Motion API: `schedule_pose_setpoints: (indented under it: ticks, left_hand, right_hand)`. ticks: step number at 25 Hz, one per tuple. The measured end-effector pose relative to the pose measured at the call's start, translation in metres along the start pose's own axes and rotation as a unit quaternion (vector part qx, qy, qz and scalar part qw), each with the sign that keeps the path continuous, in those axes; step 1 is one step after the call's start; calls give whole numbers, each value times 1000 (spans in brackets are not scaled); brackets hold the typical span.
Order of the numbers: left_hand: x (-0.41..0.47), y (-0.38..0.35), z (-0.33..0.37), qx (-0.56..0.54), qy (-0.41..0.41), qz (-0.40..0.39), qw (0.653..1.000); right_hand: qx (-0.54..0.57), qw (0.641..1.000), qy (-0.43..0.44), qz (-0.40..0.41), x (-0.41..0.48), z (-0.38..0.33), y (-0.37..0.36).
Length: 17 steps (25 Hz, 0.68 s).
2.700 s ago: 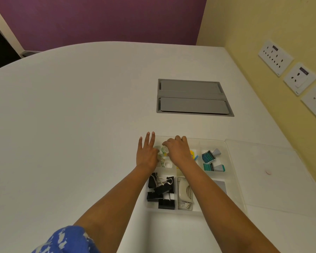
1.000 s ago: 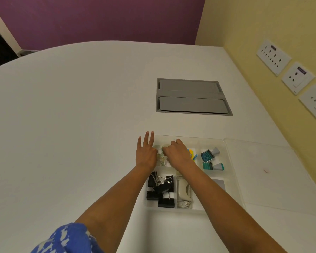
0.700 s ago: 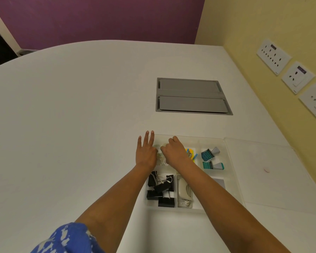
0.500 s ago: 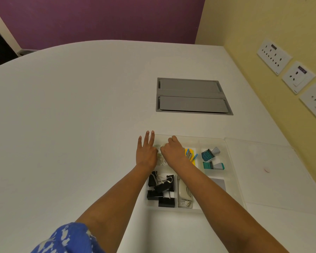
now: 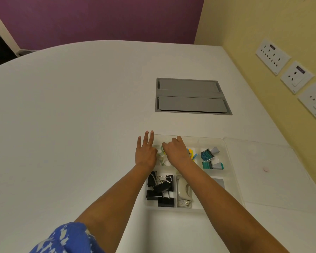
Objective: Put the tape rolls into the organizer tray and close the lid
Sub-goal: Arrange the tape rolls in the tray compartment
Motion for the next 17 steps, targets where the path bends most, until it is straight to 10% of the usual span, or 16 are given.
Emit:
schedule_pose_setpoints:
  ticks: [17]
  left_hand:
    - [1,-1,1,-5,13,-8,1000]
  right_hand:
    - [53,994,91,33,0,0,3]
Point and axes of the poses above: each hand's wrist, its own x-axis towards the middle knuckle, its own y-axis out of the back of the hand, z = x × y, the point moved 1 cm from there along x, towards the middle knuckle, and after that the axes turned 13 degrees about -x, right-handed, at the moved point
